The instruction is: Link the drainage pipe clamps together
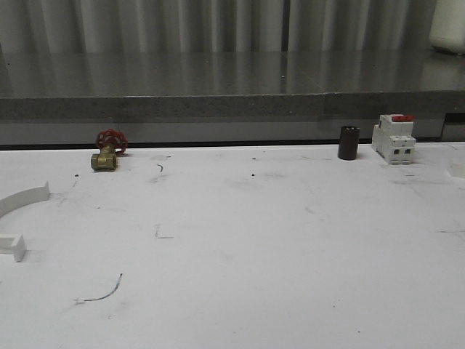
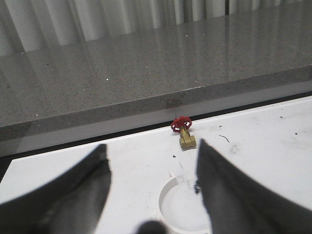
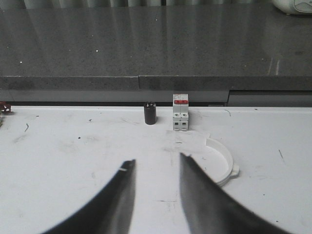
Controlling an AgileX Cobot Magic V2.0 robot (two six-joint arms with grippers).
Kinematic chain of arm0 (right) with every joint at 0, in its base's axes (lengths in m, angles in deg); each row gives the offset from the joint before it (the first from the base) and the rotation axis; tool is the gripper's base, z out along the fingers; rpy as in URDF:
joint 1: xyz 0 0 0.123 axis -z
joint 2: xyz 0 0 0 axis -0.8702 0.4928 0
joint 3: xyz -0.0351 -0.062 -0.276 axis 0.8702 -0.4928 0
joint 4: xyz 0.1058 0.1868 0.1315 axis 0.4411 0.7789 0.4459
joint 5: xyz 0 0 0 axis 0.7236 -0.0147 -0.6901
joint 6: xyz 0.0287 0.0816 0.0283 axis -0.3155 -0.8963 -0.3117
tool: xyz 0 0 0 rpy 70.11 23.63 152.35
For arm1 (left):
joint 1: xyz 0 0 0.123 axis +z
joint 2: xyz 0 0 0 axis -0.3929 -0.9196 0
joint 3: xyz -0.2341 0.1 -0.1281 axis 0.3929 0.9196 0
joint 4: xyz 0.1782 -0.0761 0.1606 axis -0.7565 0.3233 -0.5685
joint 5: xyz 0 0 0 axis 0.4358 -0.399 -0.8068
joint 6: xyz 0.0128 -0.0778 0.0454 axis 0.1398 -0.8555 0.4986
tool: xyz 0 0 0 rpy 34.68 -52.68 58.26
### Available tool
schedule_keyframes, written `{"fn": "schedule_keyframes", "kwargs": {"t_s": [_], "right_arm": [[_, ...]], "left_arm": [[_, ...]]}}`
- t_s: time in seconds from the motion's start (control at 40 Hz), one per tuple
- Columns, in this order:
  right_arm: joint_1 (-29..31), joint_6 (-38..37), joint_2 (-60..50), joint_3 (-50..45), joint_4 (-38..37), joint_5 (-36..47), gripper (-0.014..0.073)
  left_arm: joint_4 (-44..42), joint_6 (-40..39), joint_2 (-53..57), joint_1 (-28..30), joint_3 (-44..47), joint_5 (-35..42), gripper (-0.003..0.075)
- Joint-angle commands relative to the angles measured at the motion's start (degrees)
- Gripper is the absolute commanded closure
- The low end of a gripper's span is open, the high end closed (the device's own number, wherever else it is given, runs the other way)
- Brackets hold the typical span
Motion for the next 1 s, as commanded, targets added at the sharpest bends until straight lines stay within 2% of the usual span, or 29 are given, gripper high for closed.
{"fn": "schedule_keyframes", "kwargs": {"t_s": [0.0,0.07,0.15,0.33,0.47,0.65,0.82,0.97], "right_arm": [[-0.3,0.4,0.9,1.9,0.0,4.3,0.0048],[-0.3,0.4,0.9,1.9,0.0,4.7,-0.0073],[-0.3,0.4,0.9,1.9,0.0,4.9,-0.0047],[-0.3,0.4,0.9,1.9,0.0,4.5,-0.0047],[-0.3,0.4,0.9,1.9,0.0,4.5,-0.0047],[-0.3,0.4,0.9,1.9,0.0,4.5,-0.0047],[-0.3,0.4,0.9,1.9,0.0,4.5,-0.0047],[-0.3,0.4,0.9,1.9,0.0,4.5,-0.0047]], "left_arm": [[1.0,-0.3,-0.7,0.2,-2.0,4.4,0.0106],[1.8,-0.3,-0.7,0.2,-2.0,4.4,0.0048],[1.8,-0.3,-0.7,0.2,-2.0,4.4,0.0048],[1.9,-0.3,-0.7,0.2,-2.0,4.2,0.0048],[5.9,-1.3,-3.8,0.3,-2.0,2.9,0.0048],[5.8,-6.1,-13.9,2.0,-3.4,1.9,0.0048],[5.8,-6.1,-27.7,4.5,-11.8,-6.2,0.0048],[5.8,-5.8,-39.8,5.1,-19.3,-10.1,0.0048]]}}
